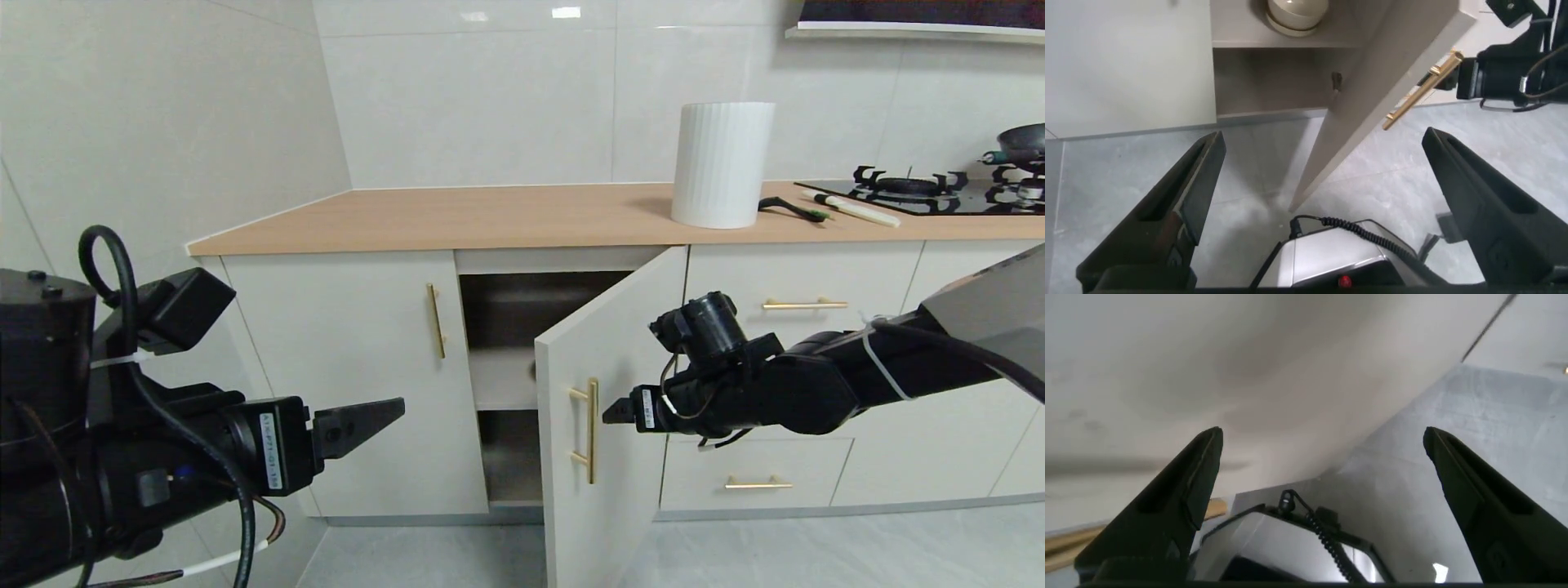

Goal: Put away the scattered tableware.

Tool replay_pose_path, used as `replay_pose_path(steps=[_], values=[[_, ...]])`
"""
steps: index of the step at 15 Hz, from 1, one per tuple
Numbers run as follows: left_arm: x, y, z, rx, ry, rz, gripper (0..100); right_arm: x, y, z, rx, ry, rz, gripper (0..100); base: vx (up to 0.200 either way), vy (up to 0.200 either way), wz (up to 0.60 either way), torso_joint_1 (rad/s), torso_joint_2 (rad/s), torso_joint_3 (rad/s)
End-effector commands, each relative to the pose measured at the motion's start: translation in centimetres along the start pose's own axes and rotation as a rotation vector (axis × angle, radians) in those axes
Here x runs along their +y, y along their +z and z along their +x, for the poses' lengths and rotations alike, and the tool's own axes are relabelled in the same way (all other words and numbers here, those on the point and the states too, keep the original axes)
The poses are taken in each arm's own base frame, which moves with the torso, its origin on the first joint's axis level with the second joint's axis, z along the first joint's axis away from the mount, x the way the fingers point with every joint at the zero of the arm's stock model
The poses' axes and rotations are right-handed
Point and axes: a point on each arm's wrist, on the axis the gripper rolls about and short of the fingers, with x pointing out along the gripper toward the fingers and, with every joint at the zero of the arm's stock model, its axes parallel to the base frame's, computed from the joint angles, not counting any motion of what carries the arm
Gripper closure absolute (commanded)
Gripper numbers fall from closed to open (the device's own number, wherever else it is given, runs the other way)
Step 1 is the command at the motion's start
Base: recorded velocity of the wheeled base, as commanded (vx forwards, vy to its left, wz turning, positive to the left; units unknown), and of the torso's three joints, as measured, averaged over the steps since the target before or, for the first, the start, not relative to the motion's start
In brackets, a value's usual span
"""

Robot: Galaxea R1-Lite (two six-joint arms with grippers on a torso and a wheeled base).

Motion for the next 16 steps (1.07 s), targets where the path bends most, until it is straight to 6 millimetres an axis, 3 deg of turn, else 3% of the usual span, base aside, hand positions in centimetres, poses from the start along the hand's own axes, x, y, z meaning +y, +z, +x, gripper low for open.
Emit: replay_pose_path(steps=[1,8,16], values=[[0.0,0.0,0.1,0.003,0.002,0.000,0,0.0,0.0,0.3,0.002,-0.001,0.005,0,0.000,0.000,0.00,0.000,0.00,0.000],[0.1,-0.3,0.2,0.013,0.002,0.010,0,0.1,0.1,1.9,-0.026,0.012,0.028,0,0.000,0.000,0.00,0.000,0.00,0.000],[0.0,-0.2,0.2,0.012,0.000,0.008,0,0.6,0.9,3.4,-0.056,0.031,0.161,0,0.200,0.000,0.00,0.002,0.00,0.004]])
